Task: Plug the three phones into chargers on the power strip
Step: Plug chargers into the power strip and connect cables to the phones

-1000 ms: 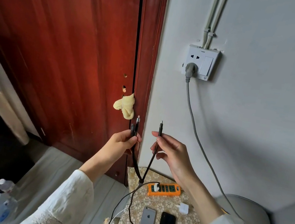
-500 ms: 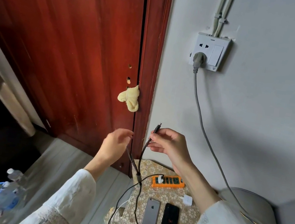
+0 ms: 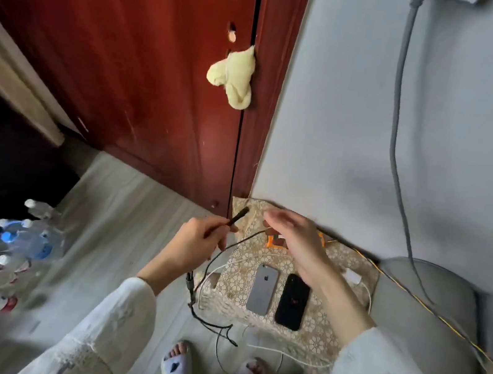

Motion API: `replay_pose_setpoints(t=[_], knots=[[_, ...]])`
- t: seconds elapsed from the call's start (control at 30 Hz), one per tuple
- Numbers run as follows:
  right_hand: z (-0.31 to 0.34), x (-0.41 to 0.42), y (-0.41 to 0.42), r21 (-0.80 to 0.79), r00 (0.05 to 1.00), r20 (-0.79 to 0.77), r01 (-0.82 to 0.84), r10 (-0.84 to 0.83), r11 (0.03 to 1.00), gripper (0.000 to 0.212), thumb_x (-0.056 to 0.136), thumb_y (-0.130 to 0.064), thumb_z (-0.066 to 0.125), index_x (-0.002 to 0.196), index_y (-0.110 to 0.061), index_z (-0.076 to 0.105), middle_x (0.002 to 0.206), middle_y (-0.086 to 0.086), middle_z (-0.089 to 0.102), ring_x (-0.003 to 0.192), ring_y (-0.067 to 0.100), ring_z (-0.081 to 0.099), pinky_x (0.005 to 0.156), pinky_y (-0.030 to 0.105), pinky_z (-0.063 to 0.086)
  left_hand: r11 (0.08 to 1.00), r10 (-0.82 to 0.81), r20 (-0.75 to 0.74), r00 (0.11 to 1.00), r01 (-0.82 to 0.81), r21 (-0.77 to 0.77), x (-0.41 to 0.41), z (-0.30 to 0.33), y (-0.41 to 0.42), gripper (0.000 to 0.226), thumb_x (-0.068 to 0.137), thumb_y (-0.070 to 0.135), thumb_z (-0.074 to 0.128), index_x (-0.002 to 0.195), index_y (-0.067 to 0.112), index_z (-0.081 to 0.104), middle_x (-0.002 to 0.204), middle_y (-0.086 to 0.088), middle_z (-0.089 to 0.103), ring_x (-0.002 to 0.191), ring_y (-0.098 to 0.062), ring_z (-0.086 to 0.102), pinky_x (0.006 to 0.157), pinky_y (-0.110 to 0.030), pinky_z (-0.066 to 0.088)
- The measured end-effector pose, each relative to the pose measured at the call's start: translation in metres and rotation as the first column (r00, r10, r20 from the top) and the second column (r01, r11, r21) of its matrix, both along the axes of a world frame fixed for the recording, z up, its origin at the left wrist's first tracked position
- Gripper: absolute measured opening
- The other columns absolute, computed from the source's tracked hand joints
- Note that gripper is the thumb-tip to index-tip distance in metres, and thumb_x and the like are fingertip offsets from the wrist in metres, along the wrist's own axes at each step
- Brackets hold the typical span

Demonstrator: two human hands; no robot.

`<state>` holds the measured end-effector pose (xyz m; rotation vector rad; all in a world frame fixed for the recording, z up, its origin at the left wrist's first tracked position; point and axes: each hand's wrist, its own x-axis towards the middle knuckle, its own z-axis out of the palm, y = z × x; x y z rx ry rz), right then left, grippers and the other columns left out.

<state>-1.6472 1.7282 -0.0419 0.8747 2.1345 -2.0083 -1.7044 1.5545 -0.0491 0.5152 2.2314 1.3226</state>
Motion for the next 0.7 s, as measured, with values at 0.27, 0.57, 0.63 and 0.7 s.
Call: replay_pose_setpoints(t=[0.27, 0.57, 0.63, 0.7], knots=[[-0.176, 0.025, 0.018, 0.044, 0.908, 0.399, 0.119, -0.127, 0.992, 0.018, 0.09, -0.014, 0.053, 0.102, -0.007, 0.064, 0.077, 0.011, 0.058, 0.073, 0.022, 0.051, 0.068, 0.035, 0.044, 0.982, 0.136, 0.136, 0.981, -0.116, -0.149, 0.014, -0.145, -0.031, 0.022, 0.093, 0.011, 0.045, 0.101, 0.014, 0.065, 0.049, 0.012, 0.042, 0.043, -0.007, 0.036, 0.047, -0.02, 0.03], [-0.333, 0.028, 0.003, 0.396, 0.772, 0.619, -0.149, -0.144, 0.906, 0.039, 0.085, -0.036, 0.059, 0.091, 0.002, 0.062, 0.085, 0.014, 0.064, 0.079, 0.026, 0.062, 0.067, 0.025, 0.055, 0.958, 0.183, 0.239, 0.954, -0.119, -0.26, 0.045, -0.28, -0.034, 0.018, 0.09, 0.019, 0.052, 0.082, 0.026, 0.067, 0.043, 0.011, 0.04, 0.035, -0.003, 0.038, 0.041, -0.012, 0.028], [-0.349, 0.028, -0.001, 0.487, 0.736, 0.653, -0.227, -0.18, 0.843, 0.069, 0.079, -0.049, 0.062, 0.117, 0.008, 0.05, 0.118, 0.019, 0.053, 0.109, 0.034, 0.05, 0.092, 0.038, 0.046, 0.954, 0.199, 0.252, 0.947, -0.128, -0.272, 0.051, -0.295, -0.037, 0.018, 0.09, 0.017, 0.052, 0.087, 0.018, 0.069, 0.045, 0.013, 0.041, 0.038, 0.0, 0.041, 0.043, -0.011, 0.03], [-0.356, 0.028, -0.006, 0.57, 0.718, 0.655, -0.267, -0.234, 0.778, 0.09, 0.076, -0.054, 0.063, 0.13, 0.012, 0.033, 0.13, 0.022, 0.039, 0.118, 0.037, 0.04, 0.097, 0.041, 0.038, 0.95, 0.225, 0.275, 0.935, -0.148, -0.275, 0.056, -0.306, -0.04, 0.018, 0.09, 0.014, 0.051, 0.093, 0.014, 0.068, 0.049, 0.012, 0.044, 0.04, -0.002, 0.042, 0.045, -0.012, 0.031]])
